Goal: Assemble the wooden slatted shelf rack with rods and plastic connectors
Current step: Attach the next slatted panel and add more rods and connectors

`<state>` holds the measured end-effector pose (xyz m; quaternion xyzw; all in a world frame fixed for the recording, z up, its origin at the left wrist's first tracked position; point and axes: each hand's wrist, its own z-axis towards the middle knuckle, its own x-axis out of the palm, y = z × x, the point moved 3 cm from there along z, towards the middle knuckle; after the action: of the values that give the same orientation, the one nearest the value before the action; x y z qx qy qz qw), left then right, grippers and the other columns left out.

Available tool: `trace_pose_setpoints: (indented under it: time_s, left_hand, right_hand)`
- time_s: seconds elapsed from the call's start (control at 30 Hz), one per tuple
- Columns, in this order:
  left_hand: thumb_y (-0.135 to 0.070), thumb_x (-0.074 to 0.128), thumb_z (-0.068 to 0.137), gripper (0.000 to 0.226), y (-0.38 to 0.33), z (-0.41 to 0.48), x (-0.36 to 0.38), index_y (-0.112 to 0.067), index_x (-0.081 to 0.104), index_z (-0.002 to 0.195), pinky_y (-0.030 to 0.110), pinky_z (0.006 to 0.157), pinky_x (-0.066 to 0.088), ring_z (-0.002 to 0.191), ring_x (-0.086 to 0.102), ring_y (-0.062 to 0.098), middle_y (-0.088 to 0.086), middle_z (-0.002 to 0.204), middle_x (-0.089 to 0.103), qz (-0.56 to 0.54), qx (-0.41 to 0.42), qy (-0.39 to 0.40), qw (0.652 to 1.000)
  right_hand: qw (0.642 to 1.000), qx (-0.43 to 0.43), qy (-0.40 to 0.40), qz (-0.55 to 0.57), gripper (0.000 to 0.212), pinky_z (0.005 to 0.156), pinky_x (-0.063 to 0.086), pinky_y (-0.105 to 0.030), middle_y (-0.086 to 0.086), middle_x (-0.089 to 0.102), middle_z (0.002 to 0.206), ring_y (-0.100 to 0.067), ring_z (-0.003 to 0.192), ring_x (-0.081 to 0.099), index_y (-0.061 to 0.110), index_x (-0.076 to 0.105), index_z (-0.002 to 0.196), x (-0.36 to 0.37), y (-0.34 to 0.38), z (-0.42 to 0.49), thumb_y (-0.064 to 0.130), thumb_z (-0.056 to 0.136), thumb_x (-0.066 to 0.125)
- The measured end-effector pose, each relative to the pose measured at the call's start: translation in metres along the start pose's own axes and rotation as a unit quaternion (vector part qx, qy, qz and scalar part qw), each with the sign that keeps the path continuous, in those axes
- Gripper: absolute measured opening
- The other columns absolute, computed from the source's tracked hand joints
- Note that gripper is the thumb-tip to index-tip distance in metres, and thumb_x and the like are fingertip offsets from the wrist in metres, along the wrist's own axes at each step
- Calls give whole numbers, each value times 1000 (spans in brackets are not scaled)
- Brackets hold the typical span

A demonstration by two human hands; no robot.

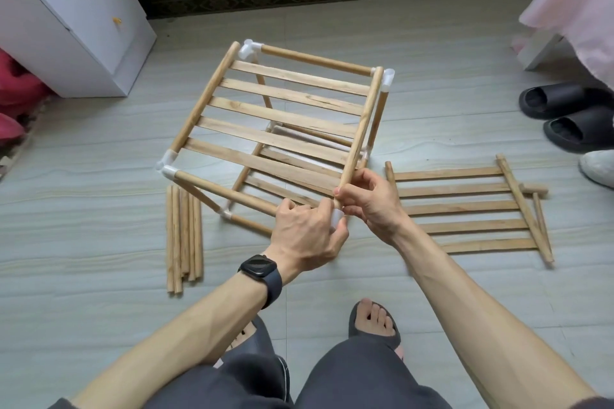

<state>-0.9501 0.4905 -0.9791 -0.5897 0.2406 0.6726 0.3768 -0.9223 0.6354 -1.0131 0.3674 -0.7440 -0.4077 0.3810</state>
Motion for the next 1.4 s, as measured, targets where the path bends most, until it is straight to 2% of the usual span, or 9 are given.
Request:
trace_pose_setpoints:
  time_s: [0.17,0.27,0.5,0.73,0.93,1.07,1.2,1.33,1.4]
  left_hand:
    - [-47,23,94,48,3,-3,1,-15,58,98,38,71,38,56,61,26,4,62,66,14,6,35,999]
    - [-51,17,94,50,5,-2,2,-17,53,99,39,72,34,54,52,25,2,63,64,17,-1,45,999]
    - [-49,30,95,44,2,-5,-1,-14,57,97,39,69,30,58,59,26,3,60,62,14,-3,-7,1000]
    - [-48,29,97,42,12,-5,4,-16,56,92,41,75,33,57,59,26,4,60,61,14,26,5,1000]
    - [-46,34,94,42,19,-2,5,-13,59,88,40,73,35,49,56,27,7,53,59,-4,49,-9,999]
    - [-50,26,96,45,20,-3,7,-15,55,93,39,73,23,57,60,28,5,61,63,21,61,3,998]
    - [-50,30,99,38,20,-1,7,-17,48,92,38,72,20,58,58,28,3,61,61,2,68,-5,998]
    - [-49,40,97,37,19,-3,5,-16,52,85,37,71,26,53,53,27,4,55,57,-7,50,-32,998]
    - [-50,43,96,37,16,-5,4,-17,52,82,38,72,32,54,53,27,3,54,56,-4,29,-45,999]
  right_hand:
    - [1000,2,-8,-1,38,59,55,-27,1,70,73,-18,67,70,8,60,92,0,-6,-6,14,64,85]
    - [1000,2,-22,6,33,59,55,-26,0,71,74,-17,67,71,6,59,97,2,-7,-8,6,74,81]
    - [1000,5,-16,4,34,51,51,-23,2,68,67,-14,58,68,10,56,90,7,3,-9,9,69,83]
    - [1000,3,-17,5,38,58,56,-27,1,73,74,-20,72,75,10,58,93,5,-3,-14,16,68,86]
    - [999,4,-44,19,28,60,56,-29,-7,74,79,-22,73,74,11,56,91,10,-4,-22,7,77,80]
    - [998,11,-64,10,26,54,54,-25,-9,71,71,-19,63,71,9,54,91,16,2,-28,0,78,75]
    - [997,17,-74,-27,21,59,57,-30,-6,72,70,-20,64,72,11,57,86,13,8,-24,7,78,76]
    - [995,27,-79,-53,30,61,59,-30,-4,75,74,-22,73,76,15,59,82,8,11,-17,28,80,86]
    - [996,23,-80,-43,31,64,61,-31,-6,74,71,-23,69,75,13,58,79,8,11,-14,23,78,88]
